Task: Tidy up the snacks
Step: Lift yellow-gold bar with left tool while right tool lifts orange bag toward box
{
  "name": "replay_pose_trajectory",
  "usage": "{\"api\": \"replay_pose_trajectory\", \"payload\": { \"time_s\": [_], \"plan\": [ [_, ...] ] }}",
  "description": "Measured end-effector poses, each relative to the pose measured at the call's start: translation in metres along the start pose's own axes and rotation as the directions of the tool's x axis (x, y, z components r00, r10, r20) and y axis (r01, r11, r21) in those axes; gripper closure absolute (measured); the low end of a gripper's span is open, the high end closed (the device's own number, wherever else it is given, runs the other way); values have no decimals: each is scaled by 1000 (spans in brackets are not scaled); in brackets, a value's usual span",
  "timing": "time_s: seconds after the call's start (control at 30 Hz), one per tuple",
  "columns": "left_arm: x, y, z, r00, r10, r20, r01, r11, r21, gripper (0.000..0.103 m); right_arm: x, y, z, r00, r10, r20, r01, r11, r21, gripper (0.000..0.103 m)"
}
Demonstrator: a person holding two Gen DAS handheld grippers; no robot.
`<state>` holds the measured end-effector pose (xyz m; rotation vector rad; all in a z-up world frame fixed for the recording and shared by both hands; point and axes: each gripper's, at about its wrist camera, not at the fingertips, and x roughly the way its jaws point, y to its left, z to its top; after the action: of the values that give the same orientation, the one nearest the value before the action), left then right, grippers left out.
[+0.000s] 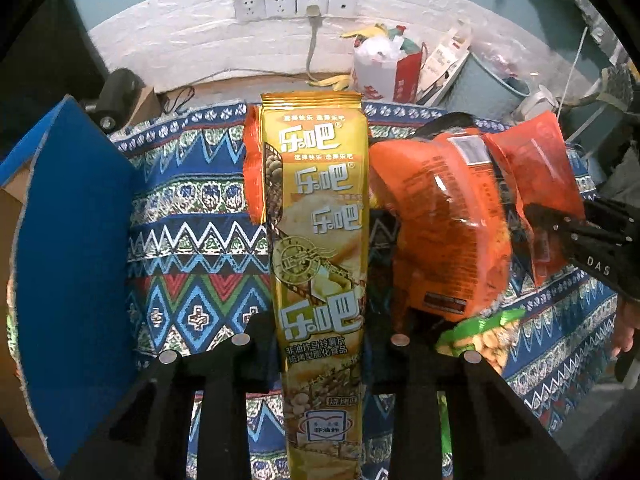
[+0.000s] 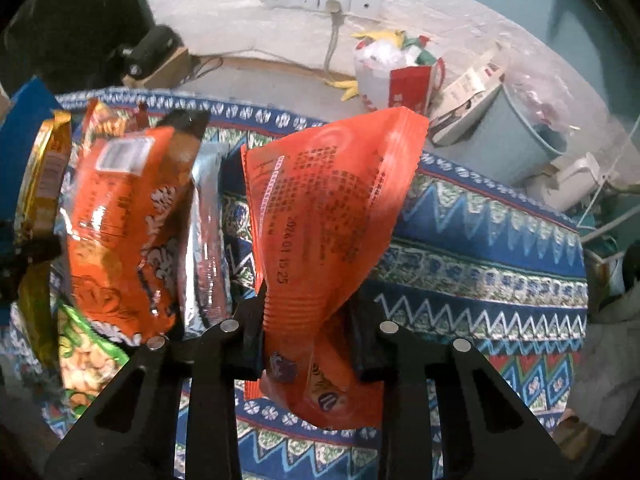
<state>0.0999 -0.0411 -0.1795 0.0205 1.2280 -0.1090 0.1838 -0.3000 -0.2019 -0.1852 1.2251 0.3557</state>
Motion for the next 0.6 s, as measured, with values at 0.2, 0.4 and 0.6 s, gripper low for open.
{"api": "replay_pose_trajectory", "payload": {
  "time_s": [0.2,0.4,0.6],
  "plan": [
    [-21,-3,-4,999,17,52,-19,999,39,72,-28,1,-2,999,-15,47,14,1000,20,75],
    [-42,-3,-8,997,6,81,-10,999,43,72,-56,6,-1,995,-6,101,4,1000,27,75],
    [-66,3,-12,993,3,118,-7,999,34,72,-84,22,3,987,23,158,-25,1000,8,75]
  ]
}}
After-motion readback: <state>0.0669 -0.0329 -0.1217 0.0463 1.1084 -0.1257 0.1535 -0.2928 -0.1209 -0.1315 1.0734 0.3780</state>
